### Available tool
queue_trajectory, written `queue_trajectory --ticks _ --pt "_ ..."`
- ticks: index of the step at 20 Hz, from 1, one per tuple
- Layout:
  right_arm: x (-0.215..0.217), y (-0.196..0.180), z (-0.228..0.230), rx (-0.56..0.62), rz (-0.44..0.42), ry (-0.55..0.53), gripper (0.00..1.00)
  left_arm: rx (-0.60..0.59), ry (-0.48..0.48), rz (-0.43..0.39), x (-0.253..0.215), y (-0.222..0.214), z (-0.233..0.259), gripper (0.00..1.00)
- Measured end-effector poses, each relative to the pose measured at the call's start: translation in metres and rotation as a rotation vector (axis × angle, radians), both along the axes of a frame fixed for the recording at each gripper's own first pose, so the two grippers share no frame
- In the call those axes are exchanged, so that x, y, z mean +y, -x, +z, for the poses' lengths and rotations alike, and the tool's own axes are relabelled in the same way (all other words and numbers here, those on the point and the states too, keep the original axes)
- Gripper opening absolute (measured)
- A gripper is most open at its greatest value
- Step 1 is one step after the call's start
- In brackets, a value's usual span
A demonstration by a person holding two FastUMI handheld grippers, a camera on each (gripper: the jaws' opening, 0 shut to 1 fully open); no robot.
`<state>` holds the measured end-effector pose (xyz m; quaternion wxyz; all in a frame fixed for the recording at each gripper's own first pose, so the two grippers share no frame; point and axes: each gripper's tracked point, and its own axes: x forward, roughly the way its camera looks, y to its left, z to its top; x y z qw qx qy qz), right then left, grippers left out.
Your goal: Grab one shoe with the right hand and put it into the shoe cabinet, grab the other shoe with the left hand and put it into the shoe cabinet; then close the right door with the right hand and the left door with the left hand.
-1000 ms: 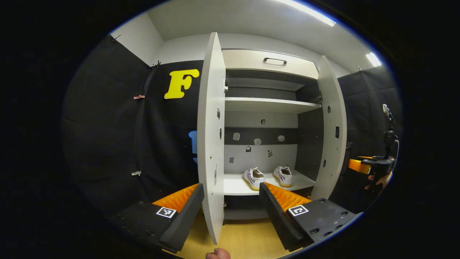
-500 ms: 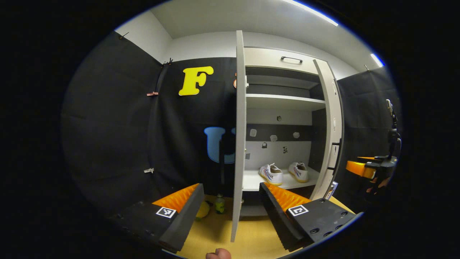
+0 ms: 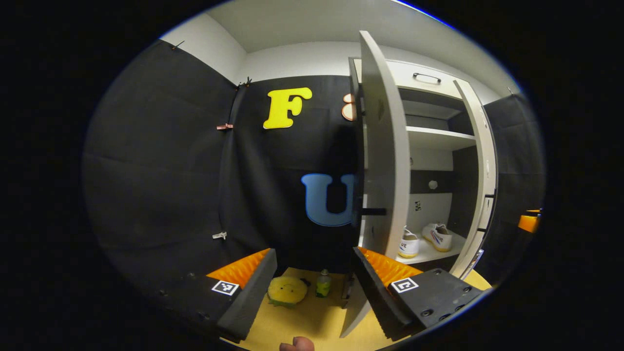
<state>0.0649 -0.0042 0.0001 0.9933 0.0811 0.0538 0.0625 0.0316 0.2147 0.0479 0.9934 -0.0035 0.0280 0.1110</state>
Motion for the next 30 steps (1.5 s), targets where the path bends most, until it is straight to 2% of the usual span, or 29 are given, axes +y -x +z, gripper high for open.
queue_trajectory --ticks 4,7,8,9,17,20,24,25,30 --pt "-0.015 0.004 -0.001 0.008 -0.034 -0.013 0.98 0.007 -0.016 0.003 0.010 -0.018 -0.003 0.99" --pt "-0.020 0.006 -0.001 0.006 -0.044 -0.014 0.98 0.015 -0.009 -0.026 0.004 -0.031 -0.007 0.99" --pt "-0.021 0.007 -0.001 0.006 -0.043 -0.011 0.98 0.014 -0.009 -0.017 0.003 -0.031 -0.006 0.98" --pt "-0.022 0.007 -0.001 0.006 -0.044 -0.008 0.98 0.011 -0.013 -0.015 0.002 -0.029 -0.007 0.94" --pt "-0.022 0.017 -0.007 0.019 -0.024 -0.015 0.98 0.013 -0.024 -0.001 -0.018 -0.023 -0.010 0.93" --pt "-0.029 0.025 -0.005 0.018 -0.028 -0.021 0.98 0.009 0.015 0.001 -0.029 -0.021 -0.012 0.93" --pt "-0.043 0.031 -0.002 0.013 -0.047 -0.023 0.98 0.002 0.025 -0.090 -0.073 -0.026 -0.011 0.94" --pt "-0.045 0.031 -0.001 0.013 -0.050 -0.026 0.98 -0.002 0.017 -0.123 -0.087 -0.029 -0.010 0.91" --pt "-0.048 0.035 -0.002 0.023 -0.057 -0.034 0.98 0.009 0.025 -0.281 -0.171 -0.050 -0.020 0.94"
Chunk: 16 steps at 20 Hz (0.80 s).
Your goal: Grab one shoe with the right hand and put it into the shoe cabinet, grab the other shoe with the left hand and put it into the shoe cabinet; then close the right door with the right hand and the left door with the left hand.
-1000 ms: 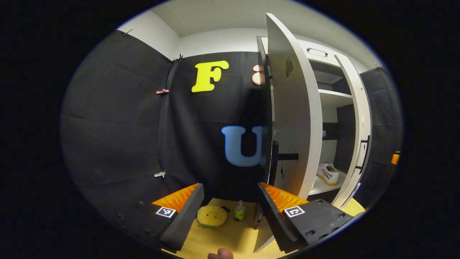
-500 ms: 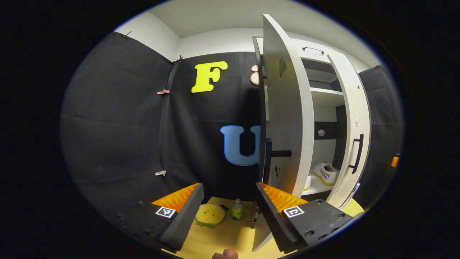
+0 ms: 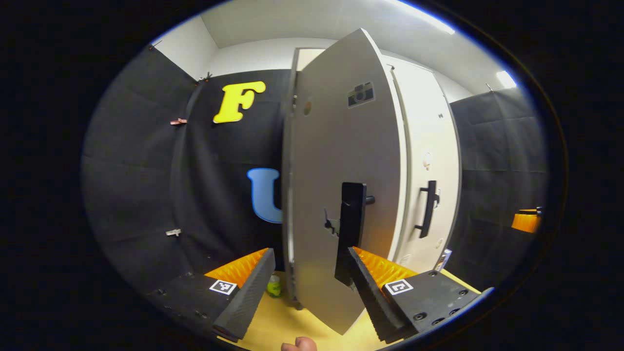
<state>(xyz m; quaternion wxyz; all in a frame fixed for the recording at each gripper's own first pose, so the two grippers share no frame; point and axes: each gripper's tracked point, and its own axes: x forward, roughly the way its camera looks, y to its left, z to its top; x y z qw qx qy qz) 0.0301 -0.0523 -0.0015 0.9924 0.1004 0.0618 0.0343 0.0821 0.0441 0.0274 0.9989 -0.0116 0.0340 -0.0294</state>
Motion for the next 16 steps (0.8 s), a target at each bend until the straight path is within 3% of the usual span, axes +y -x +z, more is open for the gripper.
queue_trajectory --ticks 7,16 --pt "0.009 0.008 0.012 -0.062 0.021 0.078 0.98 -0.009 0.001 -0.066 -0.049 0.014 0.003 0.94" --pt "0.006 0.007 0.015 -0.076 -0.011 0.077 0.98 0.004 0.022 -0.019 -0.039 0.044 0.001 0.95"
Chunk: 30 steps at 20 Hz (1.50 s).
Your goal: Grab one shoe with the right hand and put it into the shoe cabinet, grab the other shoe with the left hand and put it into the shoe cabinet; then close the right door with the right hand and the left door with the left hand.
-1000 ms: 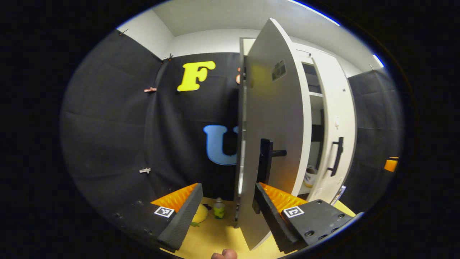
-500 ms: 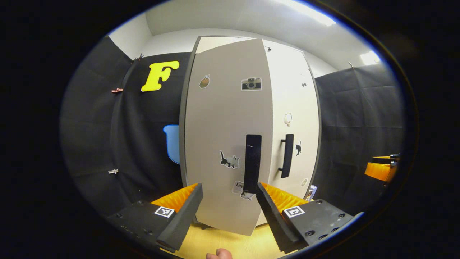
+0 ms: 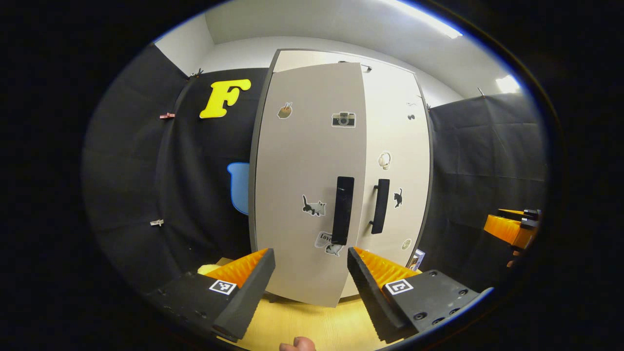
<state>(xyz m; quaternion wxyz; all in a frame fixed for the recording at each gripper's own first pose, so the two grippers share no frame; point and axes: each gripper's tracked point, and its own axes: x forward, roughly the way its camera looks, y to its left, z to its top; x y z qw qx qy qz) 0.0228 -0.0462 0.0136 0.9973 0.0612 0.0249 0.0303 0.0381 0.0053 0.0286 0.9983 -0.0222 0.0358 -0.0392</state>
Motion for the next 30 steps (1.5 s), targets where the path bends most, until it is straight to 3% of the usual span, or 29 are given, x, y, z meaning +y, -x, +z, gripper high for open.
queue_trajectory --ticks 14,30 --pt "0.032 0.011 -0.003 0.015 0.038 -0.001 0.98 -0.049 -0.033 0.040 0.024 0.048 0.010 0.94" --pt "0.053 0.006 -0.007 0.023 0.060 0.009 0.98 -0.038 -0.031 0.062 0.043 0.044 0.004 0.94"
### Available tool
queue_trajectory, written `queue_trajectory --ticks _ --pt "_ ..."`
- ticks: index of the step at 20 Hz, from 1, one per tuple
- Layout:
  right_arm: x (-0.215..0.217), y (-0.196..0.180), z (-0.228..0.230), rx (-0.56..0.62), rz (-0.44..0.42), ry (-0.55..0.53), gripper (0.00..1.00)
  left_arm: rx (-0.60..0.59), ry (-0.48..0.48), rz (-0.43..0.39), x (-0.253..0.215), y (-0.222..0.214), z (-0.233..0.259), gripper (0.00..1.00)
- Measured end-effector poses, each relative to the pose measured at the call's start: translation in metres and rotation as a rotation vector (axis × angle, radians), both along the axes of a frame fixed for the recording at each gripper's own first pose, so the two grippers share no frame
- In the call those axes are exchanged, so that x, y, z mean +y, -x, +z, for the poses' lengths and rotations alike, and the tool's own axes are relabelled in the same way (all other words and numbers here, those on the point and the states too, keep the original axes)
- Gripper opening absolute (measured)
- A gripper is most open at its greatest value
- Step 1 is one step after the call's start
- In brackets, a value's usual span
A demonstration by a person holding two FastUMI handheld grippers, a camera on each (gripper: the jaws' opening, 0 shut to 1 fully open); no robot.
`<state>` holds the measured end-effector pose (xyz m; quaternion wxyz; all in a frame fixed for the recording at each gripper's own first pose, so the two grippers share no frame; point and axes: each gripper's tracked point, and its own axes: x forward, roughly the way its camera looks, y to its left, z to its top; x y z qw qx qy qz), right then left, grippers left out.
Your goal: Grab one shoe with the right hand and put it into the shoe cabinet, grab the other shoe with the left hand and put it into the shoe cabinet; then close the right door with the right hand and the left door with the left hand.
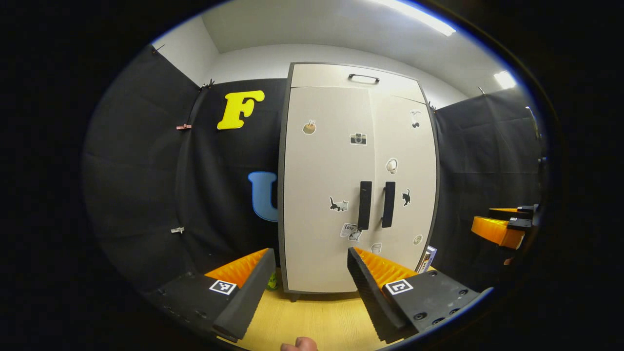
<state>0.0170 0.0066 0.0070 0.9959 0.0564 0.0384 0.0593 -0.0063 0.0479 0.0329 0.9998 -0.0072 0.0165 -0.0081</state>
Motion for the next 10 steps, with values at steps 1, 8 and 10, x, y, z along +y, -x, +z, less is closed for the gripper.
queue_trajectory --ticks 1,8,10 --pt "0.0001 -0.0003 -0.0004 0.001 0.000 -0.003 0.98 0.001 0.000 -0.001 -0.0008 0.0004 0.0000 0.94" --pt "-0.0024 -0.0016 -0.0023 0.004 -0.005 -0.006 0.98 0.003 -0.003 -0.007 -0.0042 -0.0029 -0.0014 0.94" --pt "-0.0021 -0.0013 -0.0024 0.005 -0.006 -0.005 0.98 0.003 -0.007 -0.004 -0.0047 -0.0024 -0.0010 0.94"
